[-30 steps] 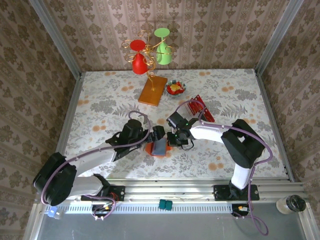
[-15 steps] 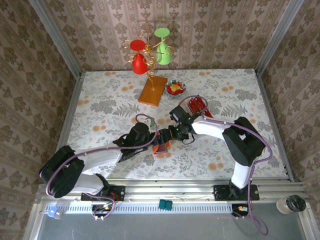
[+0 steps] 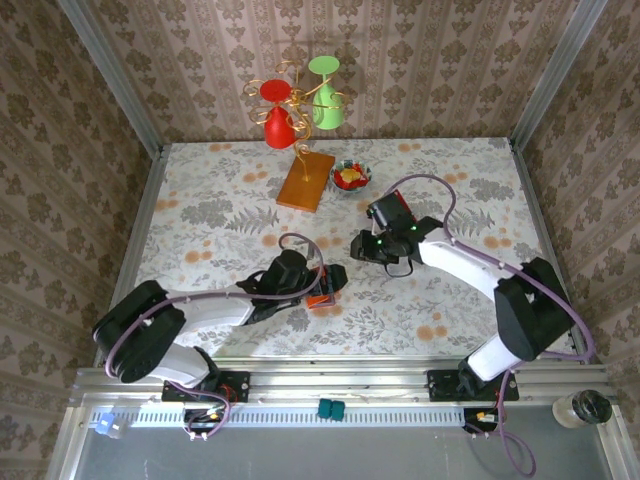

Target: Put the credit cards into the card holder

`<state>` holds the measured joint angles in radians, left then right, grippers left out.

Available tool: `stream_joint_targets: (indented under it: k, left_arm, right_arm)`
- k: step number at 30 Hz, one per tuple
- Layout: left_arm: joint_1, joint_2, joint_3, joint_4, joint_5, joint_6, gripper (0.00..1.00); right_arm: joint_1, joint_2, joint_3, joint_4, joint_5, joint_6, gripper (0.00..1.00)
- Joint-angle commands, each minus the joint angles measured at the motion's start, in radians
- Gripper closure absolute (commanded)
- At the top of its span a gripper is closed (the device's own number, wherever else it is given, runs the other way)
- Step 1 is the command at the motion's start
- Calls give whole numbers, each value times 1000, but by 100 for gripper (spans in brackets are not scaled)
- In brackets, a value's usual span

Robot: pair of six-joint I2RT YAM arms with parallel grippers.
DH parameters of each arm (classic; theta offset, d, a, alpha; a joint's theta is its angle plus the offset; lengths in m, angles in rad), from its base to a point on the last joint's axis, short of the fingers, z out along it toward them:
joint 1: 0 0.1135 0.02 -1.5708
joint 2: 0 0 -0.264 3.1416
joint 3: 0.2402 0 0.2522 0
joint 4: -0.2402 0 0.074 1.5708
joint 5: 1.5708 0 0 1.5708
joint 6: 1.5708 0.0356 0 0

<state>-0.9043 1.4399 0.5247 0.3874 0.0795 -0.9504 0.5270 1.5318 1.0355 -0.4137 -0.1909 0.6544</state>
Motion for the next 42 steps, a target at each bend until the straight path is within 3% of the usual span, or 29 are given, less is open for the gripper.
stream_joint_targets:
  k: [1, 9, 18, 25, 33, 37, 42]
  left_arm:
    - [-17, 40, 29, 6, -10, 3, 0]
    - [-34, 88, 44, -57, -32, 25, 0]
    - [-14, -51, 111, -201, -49, 90, 0]
    - [61, -183, 108, -269, -28, 105, 0]
    - [206, -387, 92, -498, -70, 157, 0]
    - [249, -394, 132, -655, -95, 218, 0]
    - [255, -372, 139, -718, -152, 291, 0]
  right_arm:
    - [-31, -68, -28, -70, 37, -11, 65]
    - [-79, -122, -85, -70, 9, -16, 65]
    - [-70, -121, -122, 23, -93, 18, 68]
    - [58, -74, -64, 44, -85, 53, 77]
    - [221, 70, 108, 35, -55, 61, 80]
    - [251, 143, 151, 43, -60, 63, 81]
    - [264, 185, 144, 67, -72, 74, 83]
